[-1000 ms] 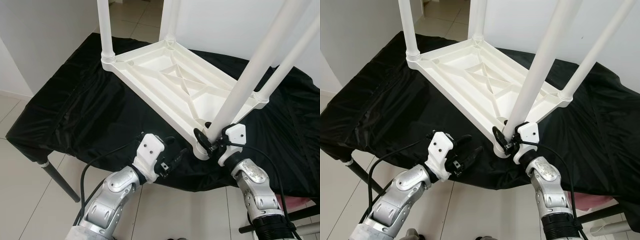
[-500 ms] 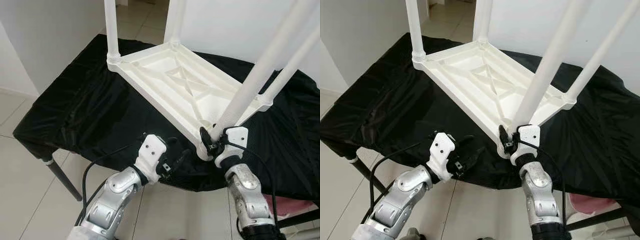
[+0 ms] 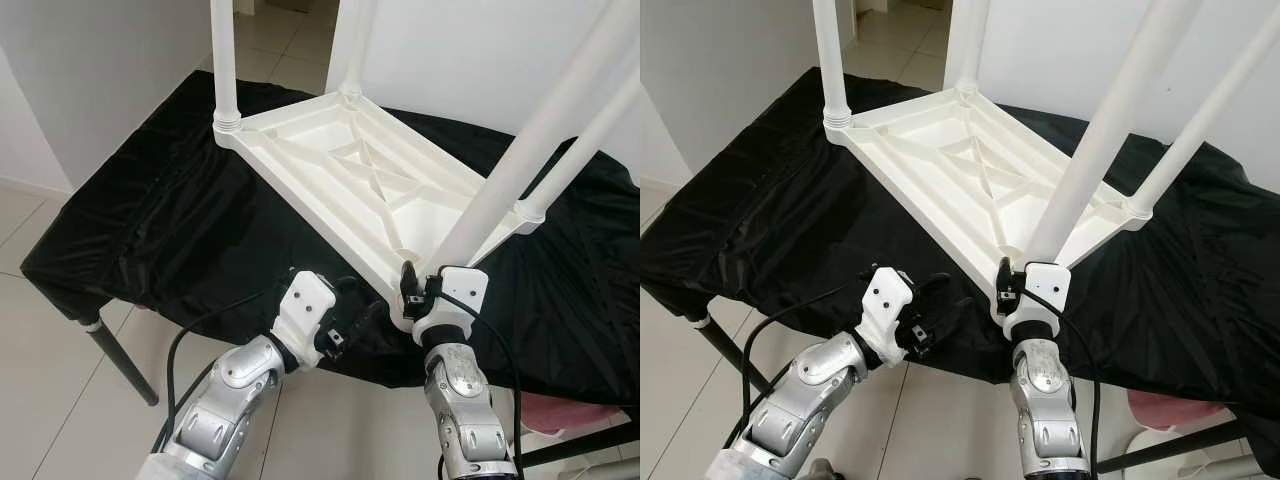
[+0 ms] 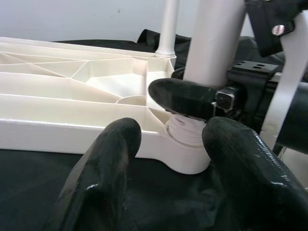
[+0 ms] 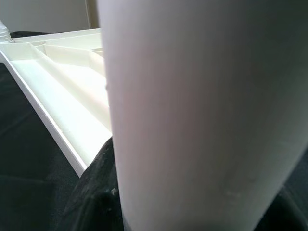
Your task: Building children table
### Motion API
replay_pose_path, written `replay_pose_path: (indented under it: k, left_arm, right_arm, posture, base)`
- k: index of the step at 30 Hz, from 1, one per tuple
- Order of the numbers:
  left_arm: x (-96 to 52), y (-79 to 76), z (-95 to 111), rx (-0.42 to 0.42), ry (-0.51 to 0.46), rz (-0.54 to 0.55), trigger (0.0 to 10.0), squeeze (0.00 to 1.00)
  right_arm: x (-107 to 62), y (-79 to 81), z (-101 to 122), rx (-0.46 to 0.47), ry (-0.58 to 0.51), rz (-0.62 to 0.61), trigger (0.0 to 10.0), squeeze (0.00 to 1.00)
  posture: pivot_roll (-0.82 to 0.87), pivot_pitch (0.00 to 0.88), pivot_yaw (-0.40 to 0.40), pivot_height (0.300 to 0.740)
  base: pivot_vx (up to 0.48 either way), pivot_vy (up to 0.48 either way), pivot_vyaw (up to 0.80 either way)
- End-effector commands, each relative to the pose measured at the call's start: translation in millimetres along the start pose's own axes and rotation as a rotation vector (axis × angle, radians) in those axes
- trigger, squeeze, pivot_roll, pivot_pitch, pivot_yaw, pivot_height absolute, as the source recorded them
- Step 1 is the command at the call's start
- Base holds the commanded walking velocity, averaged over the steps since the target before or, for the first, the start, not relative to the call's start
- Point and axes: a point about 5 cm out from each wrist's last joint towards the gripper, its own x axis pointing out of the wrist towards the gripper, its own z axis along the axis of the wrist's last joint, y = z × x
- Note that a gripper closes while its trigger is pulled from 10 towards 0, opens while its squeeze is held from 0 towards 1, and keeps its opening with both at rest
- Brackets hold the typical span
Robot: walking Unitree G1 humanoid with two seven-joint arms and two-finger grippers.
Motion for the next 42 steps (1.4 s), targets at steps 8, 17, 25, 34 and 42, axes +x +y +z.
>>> replay_pose_path:
  k: [8,17,25,34,42]
  left_arm:
    - [-0.4,-2.7,-2,0.0,0.008,-0.023,10.0,0.0]
    - [-0.5,-2.7,-2,0.0,0.009,-0.022,10.0,0.0]
    - [-0.1,-1.7,-1,0.002,0.008,-0.023,10.0,0.0]
    - [0.7,-0.4,0,0.008,0.007,-0.026,10.0,0.0]
    - [1.1,0.2,1,0.008,0.005,-0.026,10.0,0.0]
  right_arm:
    - [-5.6,1.3,-8,-0.019,0.051,-0.011,10.0,0.0]
    - [-7.1,0.5,-2,0.0,0.006,0.083,10.0,1.0]
    - [-10.2,-14.3,-3,-0.034,-0.003,0.225,10.0,0.0]
    - [2.6,-27.5,-3,-0.076,0.007,0.421,10.0,0.0]
    - [20.8,-30.0,-2,-0.127,0.002,0.568,10.0,0.0]
  posture:
    - [0.04,0.061,-0.102,0.74]
    - [0.04,0.06,-0.1,0.74]
    - [0.03,0.063,-0.094,0.74]
    - [0.03,0.069,-0.079,0.74]
    - [0.03,0.077,-0.074,0.74]
  base:
    - [0.0,0.0,0.0]
    - [0.0,0.0,0.0]
    - [0.0,0.0,0.0]
    - [0.0,0.0,0.0]
    - [0.0,0.0,0.0]
